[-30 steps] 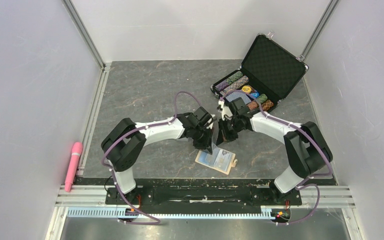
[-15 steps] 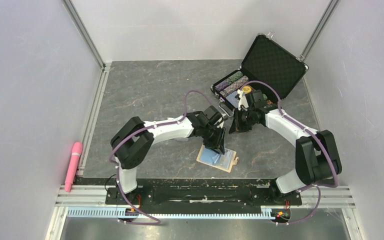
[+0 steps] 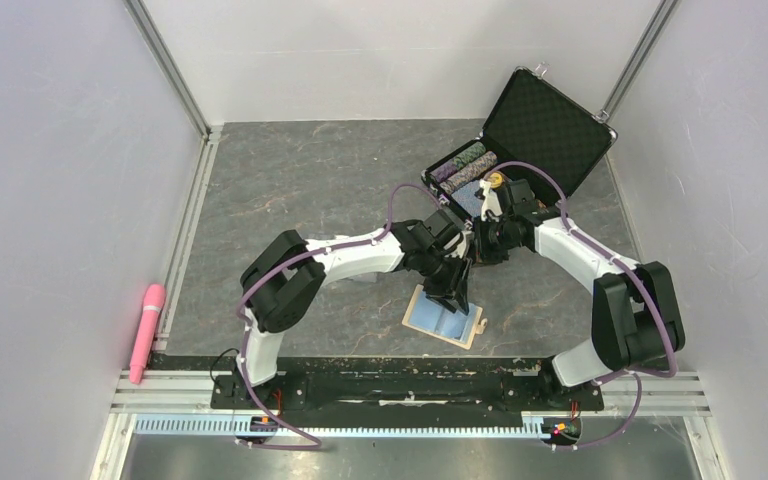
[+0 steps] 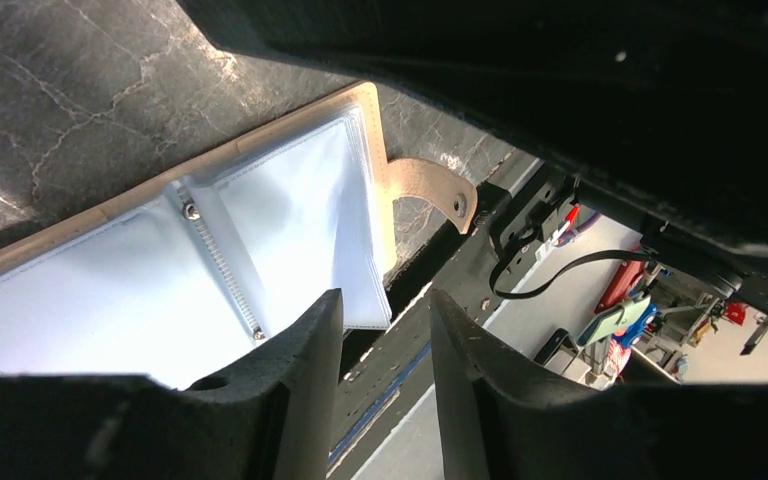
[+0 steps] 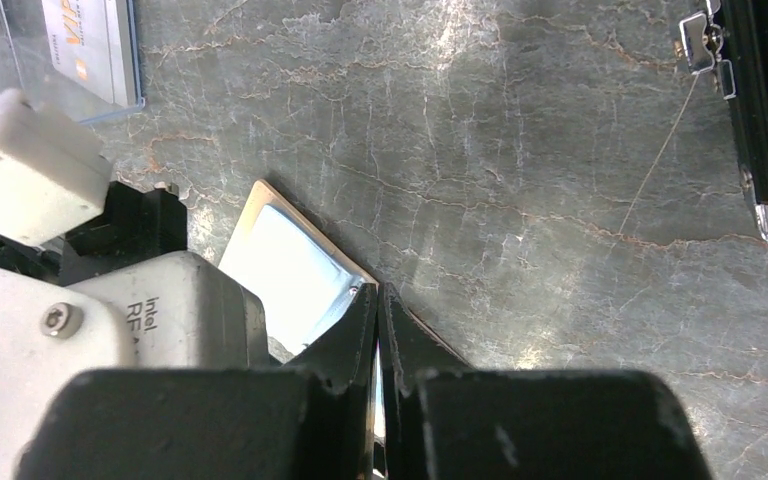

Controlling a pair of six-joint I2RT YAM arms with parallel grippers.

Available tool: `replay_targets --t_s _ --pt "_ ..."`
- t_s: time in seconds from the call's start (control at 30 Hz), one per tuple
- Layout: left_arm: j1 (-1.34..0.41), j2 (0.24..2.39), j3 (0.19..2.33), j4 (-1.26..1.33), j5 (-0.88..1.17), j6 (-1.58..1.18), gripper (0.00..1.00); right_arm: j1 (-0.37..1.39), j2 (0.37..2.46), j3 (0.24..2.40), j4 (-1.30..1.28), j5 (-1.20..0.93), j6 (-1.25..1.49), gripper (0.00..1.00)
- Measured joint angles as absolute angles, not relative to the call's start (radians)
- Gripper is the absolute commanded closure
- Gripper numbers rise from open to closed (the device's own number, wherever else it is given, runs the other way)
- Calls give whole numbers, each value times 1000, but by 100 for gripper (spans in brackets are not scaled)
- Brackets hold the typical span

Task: Put the credit cards into the card holder
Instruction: Insert the credit card into the card holder, then pick up the credit card from the storage box.

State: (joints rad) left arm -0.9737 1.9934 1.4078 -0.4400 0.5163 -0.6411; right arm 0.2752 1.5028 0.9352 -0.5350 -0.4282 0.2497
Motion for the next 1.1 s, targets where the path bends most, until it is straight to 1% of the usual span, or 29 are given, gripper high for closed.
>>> replay_targets --t_s 0.23,0.4,0.47,0.6,0.7,0.8,0.97,1.03,1.1 --pt "-970 1995 1417 -463 529 -637 54 274 1515 947 -551 -438 242 95" --pt "-947 1987 1411 -453 535 -629 52 274 1541 972 -543 -460 242 90" --pt "-921 1961 1383 -412 546 -628 52 279 1555 983 -537 -478 242 88" --pt "-830 1863 1283 -279 591 -631 52 306 1603 1006 -534 -508 243 82" --pt "-713 1778 1184 -189 617 -640 52 344 1658 1052 -537 -524 249 78" --pt "-588 1725 1110 -154 630 -645 51 386 1716 1119 -533 -537 263 75" --pt "-422 1668 1040 -207 603 -634 51 451 1807 1227 -489 -579 310 66" --pt "-383 1650 1040 -260 568 -611 50 472 1839 1258 -455 -603 345 62" --pt "-358 1637 1052 -338 514 -569 51 485 1868 1282 -421 -627 379 61"
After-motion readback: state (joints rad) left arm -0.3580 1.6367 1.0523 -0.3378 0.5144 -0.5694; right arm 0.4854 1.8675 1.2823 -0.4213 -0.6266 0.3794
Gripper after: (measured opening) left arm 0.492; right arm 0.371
